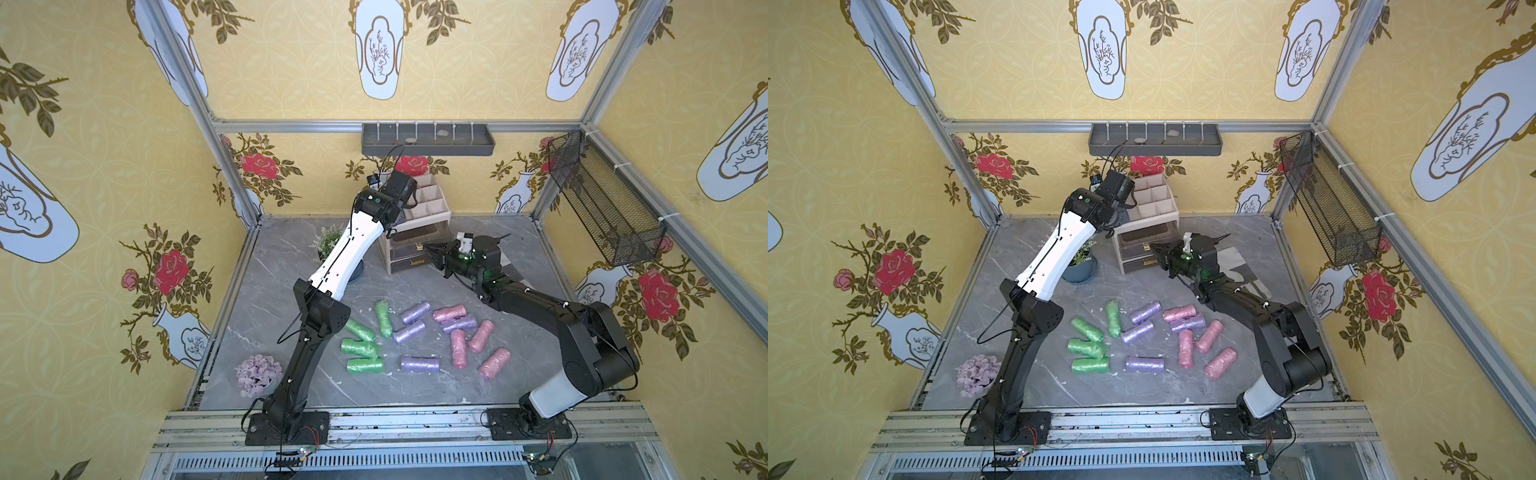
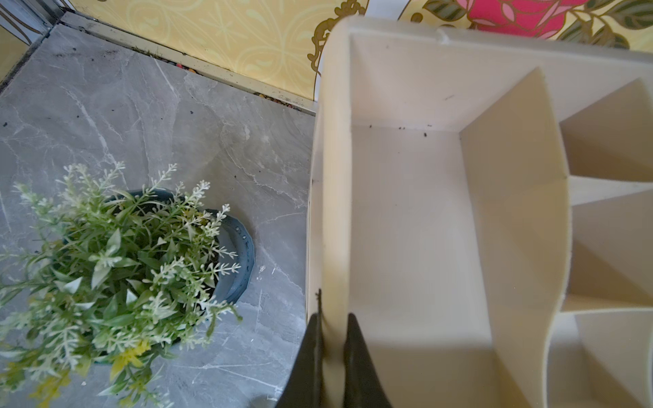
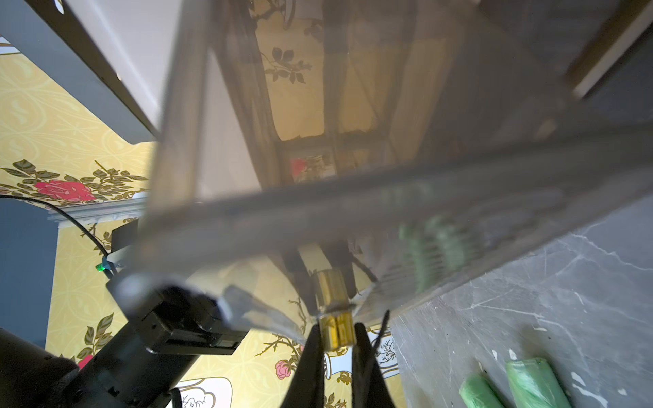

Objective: Sort the rolls of trash bags by color and place them into the drawer
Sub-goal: Open the drawer in the storage box.

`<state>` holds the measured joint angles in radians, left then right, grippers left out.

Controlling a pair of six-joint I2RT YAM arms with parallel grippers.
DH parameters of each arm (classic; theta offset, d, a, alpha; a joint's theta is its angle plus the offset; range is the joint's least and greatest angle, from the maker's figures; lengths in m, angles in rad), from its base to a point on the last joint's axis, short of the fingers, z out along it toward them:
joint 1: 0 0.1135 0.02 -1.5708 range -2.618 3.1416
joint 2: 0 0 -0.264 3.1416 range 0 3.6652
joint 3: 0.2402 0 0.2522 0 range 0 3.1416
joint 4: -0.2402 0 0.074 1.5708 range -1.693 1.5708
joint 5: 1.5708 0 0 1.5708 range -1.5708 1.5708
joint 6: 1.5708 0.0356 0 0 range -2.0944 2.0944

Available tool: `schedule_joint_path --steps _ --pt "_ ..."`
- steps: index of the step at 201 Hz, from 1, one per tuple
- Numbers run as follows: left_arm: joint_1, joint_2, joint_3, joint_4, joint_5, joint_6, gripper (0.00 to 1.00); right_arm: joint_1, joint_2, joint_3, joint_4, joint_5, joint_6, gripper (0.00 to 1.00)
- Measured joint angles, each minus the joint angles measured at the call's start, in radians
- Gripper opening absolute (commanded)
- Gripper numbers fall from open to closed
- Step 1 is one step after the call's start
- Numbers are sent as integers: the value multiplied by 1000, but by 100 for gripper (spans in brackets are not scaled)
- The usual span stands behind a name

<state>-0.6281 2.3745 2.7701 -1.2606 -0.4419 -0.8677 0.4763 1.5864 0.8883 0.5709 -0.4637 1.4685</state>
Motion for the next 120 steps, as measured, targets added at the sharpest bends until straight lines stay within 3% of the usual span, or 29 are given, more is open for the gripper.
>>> schedule_joint_path --steps 120 --pt "2 -5 11 -34 1 23 0 -5 -66 -18 -97 -67 -23 0"
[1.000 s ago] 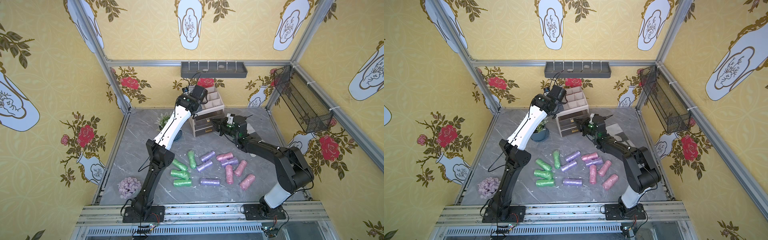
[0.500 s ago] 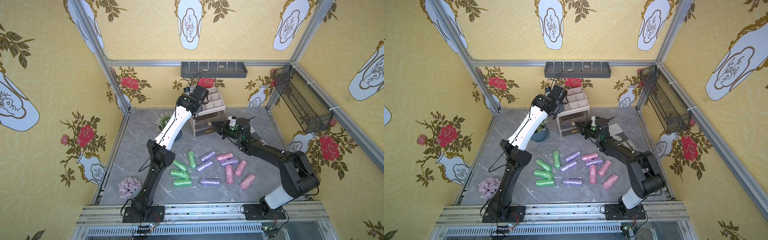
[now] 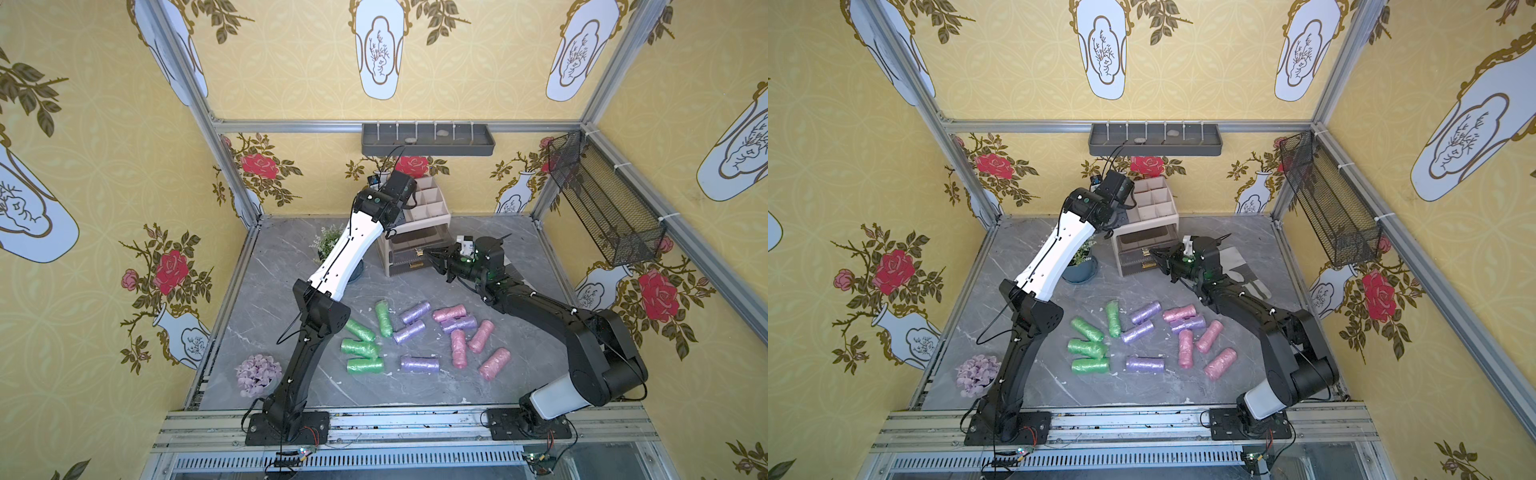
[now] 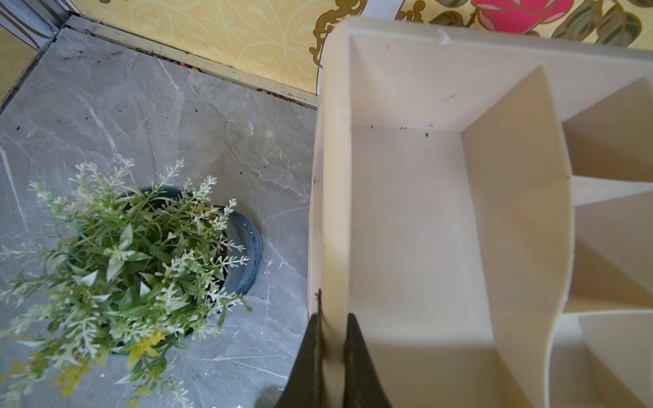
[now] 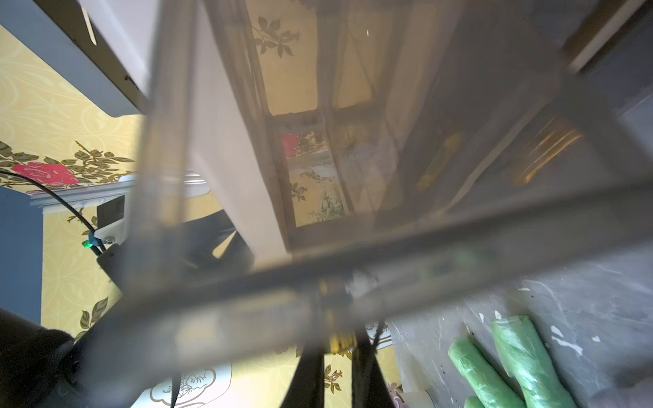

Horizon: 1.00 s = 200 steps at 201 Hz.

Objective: Sort the rolls of trash bags by color and place them into the drawer
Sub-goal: Open the drawer in the storage box.

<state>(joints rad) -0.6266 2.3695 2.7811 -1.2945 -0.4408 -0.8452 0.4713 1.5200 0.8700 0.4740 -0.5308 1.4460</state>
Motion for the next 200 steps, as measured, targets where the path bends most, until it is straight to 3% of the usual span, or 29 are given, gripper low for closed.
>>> schedule_joint_path --steps 200 --pt "0 -5 0 -20 -3 5 0 27 -102 -75 -64 -31 -11 0"
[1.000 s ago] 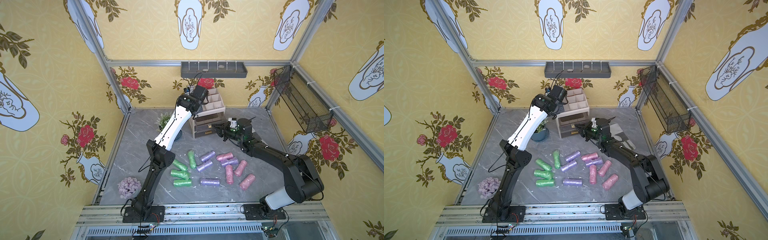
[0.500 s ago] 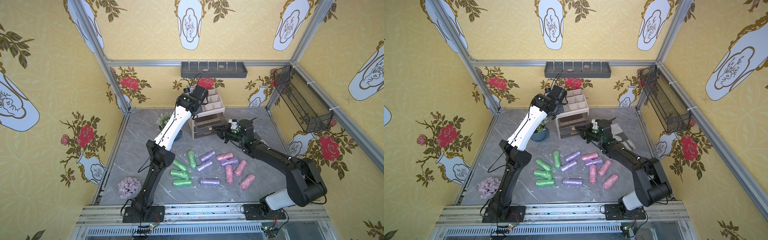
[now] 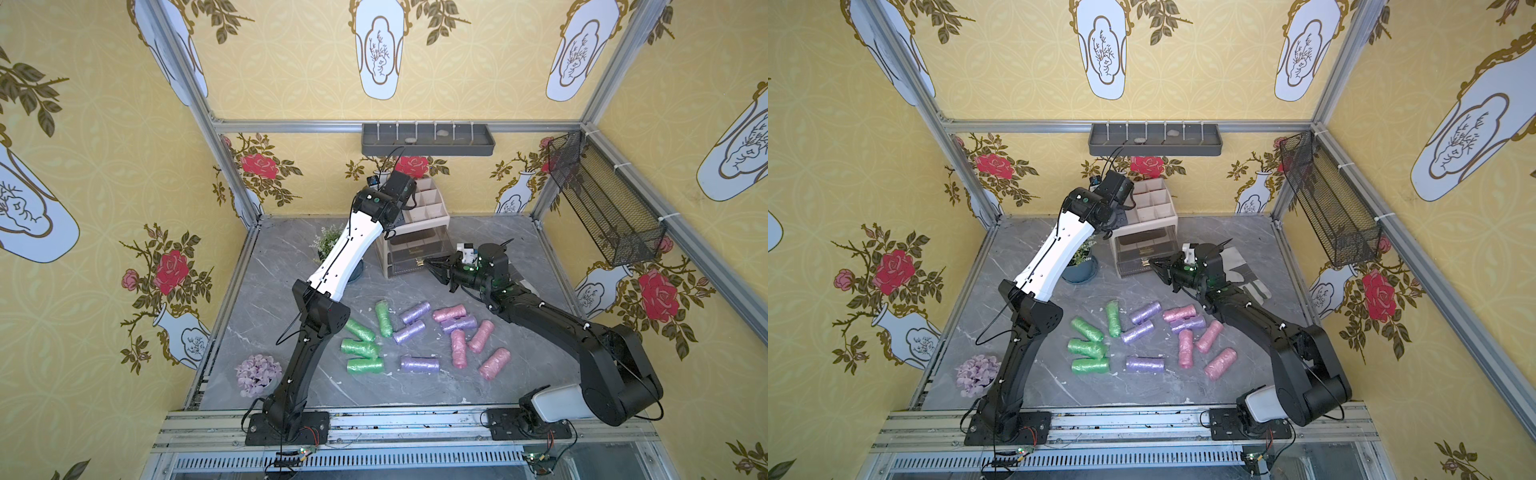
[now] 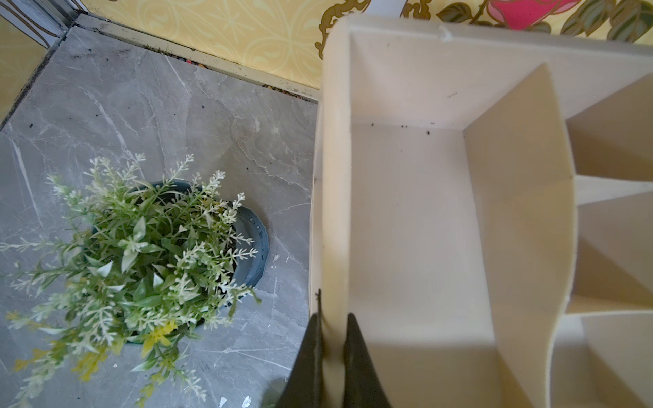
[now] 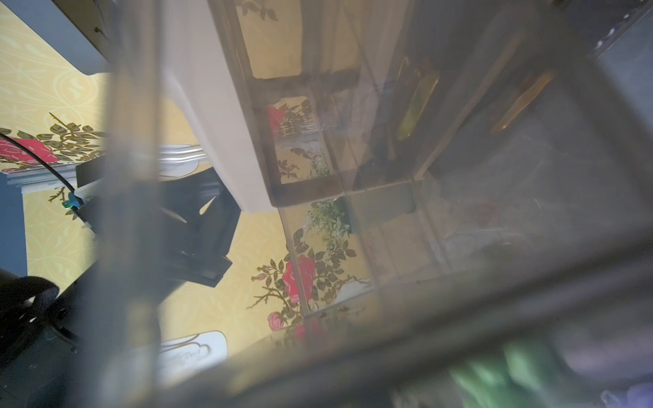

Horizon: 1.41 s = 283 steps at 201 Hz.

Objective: Sort the rolls of trash bags by color and place them into the drawer
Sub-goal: Open the drawer in the storage box.

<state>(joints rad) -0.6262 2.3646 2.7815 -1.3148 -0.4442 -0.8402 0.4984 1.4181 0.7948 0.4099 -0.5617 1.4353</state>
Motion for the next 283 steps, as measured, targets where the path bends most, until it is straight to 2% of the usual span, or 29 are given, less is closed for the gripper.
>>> schedule_joint_path --steps 170,218,283 --pt "-1 0 0 -2 6 10 0 -1 -117 -47 -126 -2 -34 0" --pt "0 0 0 0 5 10 0 6 -97 -39 -122 -5 -40 0" --pt "6 0 0 -9 -23 26 0 72 -51 4 -126 8 -40 0"
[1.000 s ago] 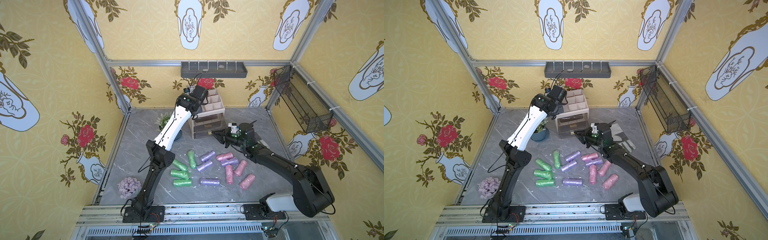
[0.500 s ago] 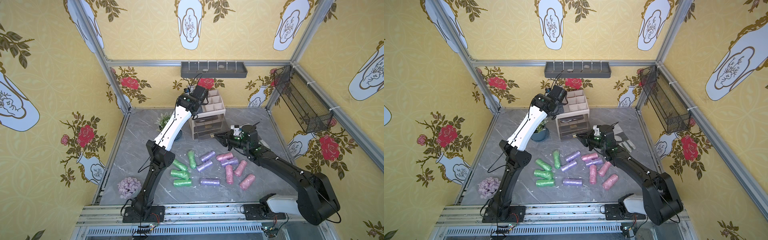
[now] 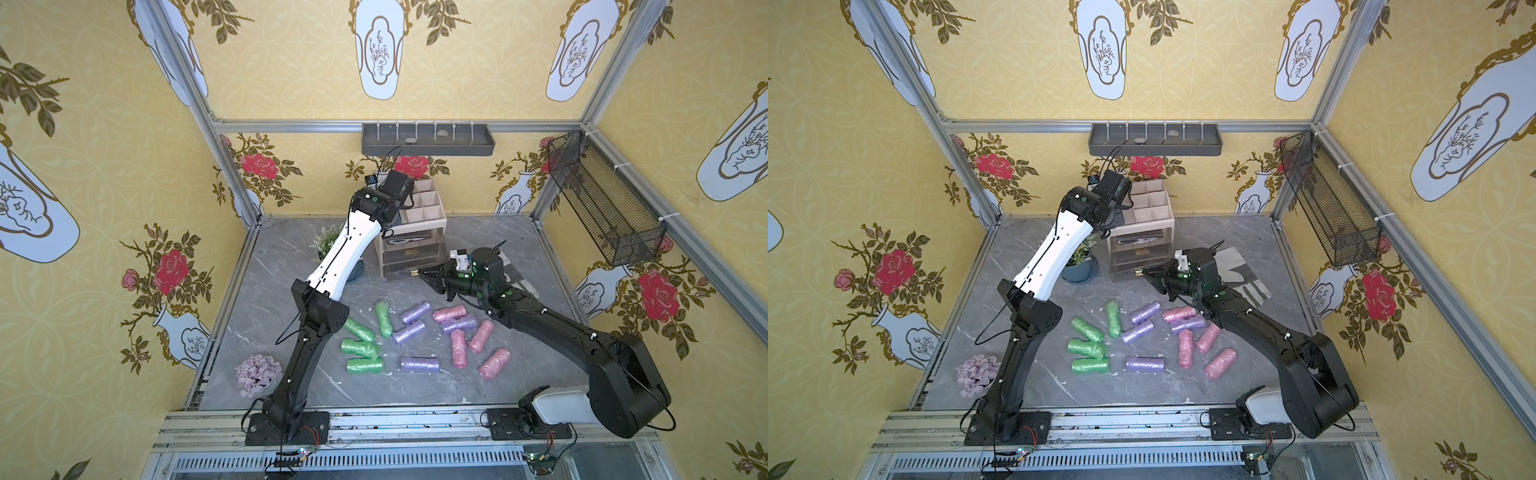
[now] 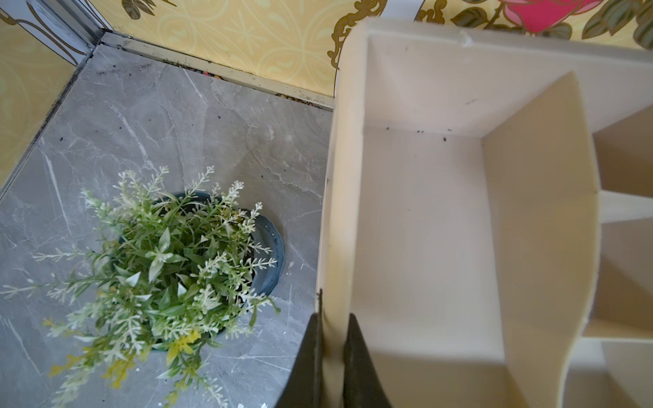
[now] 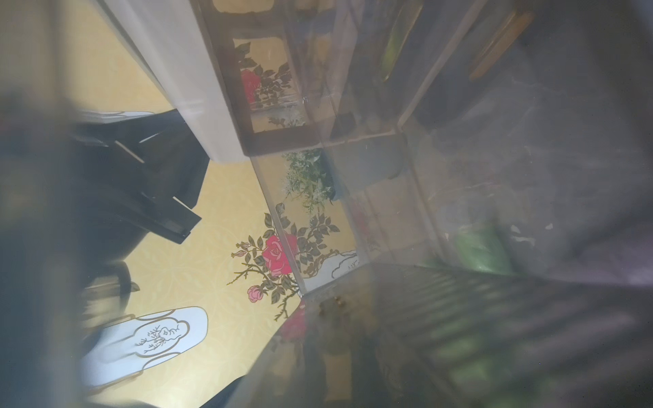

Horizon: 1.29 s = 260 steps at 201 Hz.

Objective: Sort the rolls of trash bags by color and place them into the drawer
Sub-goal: Open the drawer in the storage box, then pick up the roll of trash bags from the center of the board.

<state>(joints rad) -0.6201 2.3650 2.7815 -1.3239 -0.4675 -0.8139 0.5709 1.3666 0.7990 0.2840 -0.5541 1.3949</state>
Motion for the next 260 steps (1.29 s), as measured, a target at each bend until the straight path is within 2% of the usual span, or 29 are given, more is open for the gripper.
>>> schedule_joint_path --steps 41,65,89,191,214,260 --pt "0 0 0 0 1 2 0 1 -10 -11 2 13 0 0" --pt "-1 0 0 1 10 -1 0 -19 -27 -25 3 12 0 14" --pt "-1 -7 -8 6 24 -6 0 -44 -42 -36 -5 2 -4 23" --pt "7 -35 -53 31 41 -26 0 -78 -79 -23 -104 -36 -40 49" --pt "7 -57 -84 36 39 -31 8 -85 -108 -2 -141 -38 -66 55" --pt "6 -81 -109 77 26 -43 31 -101 -157 17 -227 -42 -116 62"
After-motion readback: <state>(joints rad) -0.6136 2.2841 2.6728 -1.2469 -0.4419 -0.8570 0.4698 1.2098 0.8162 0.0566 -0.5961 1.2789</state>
